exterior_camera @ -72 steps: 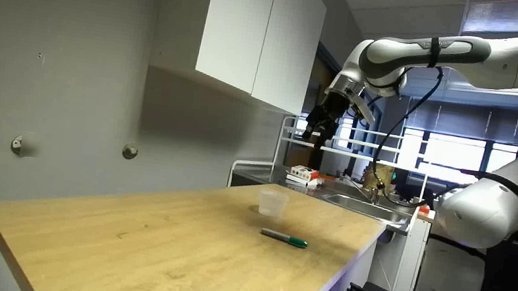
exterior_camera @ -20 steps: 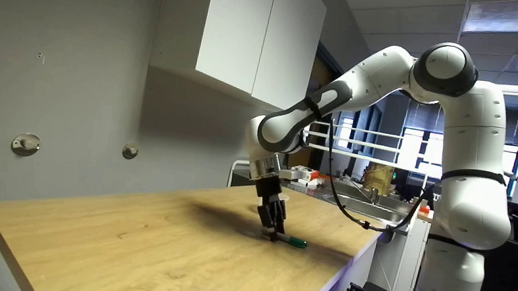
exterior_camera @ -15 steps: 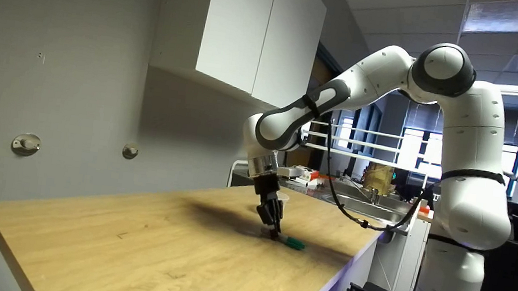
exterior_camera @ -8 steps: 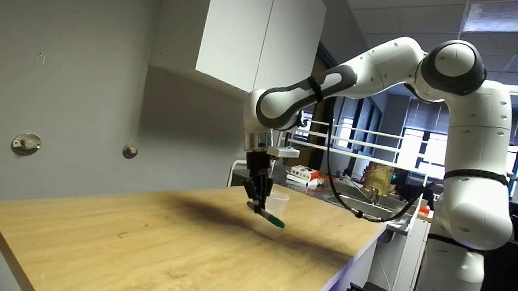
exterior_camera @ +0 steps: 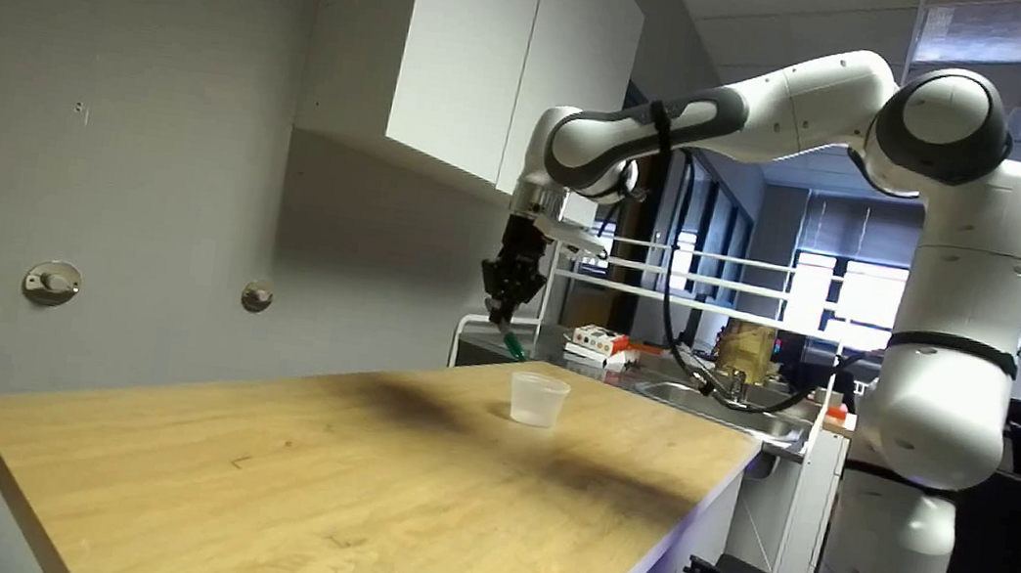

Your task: Put the marker in the cup

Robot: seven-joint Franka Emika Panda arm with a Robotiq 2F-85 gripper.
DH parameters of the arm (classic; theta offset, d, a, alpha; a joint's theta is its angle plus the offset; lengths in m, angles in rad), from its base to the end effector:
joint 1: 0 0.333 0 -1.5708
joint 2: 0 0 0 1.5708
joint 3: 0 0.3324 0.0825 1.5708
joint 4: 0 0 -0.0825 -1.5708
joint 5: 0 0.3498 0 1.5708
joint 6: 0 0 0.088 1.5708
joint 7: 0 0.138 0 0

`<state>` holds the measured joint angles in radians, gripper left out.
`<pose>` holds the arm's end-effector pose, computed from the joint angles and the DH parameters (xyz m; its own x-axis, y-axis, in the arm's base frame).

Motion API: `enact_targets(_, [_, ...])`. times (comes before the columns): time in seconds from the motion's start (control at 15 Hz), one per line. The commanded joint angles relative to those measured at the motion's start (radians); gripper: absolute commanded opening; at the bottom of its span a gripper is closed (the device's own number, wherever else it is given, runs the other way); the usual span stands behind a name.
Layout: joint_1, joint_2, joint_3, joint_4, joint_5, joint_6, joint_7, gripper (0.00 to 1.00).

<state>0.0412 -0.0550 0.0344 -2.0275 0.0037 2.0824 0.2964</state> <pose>0.5194 0.0399 0.4811 0.9697 -0.2211 0.1044 -0.2187 -0.9752 -0.0335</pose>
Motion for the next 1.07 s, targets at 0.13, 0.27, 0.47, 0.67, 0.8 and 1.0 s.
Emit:
enact_targets(0.13, [-0.094,-0.077,-0.069,-0.033,-0.001,0.141,0.090,0.06])
enact_targets(0.27, [-0.127,-0.079,-0.091,-0.046,-0.007,0.188,0.121,0.06])
enact_targets(0.47, [-0.162,-0.069,-0.113,-0.072,-0.010,0.234,0.149,0.06])
enact_targets(0.67, [-0.184,-0.059,-0.128,-0.112,-0.008,0.265,0.165,0.06])
enact_targets(0.8, [-0.189,-0.051,-0.132,-0.139,-0.007,0.276,0.174,0.06])
enact_targets(1.0, [-0.189,-0.041,-0.135,-0.172,0.006,0.291,0.180,0.06])
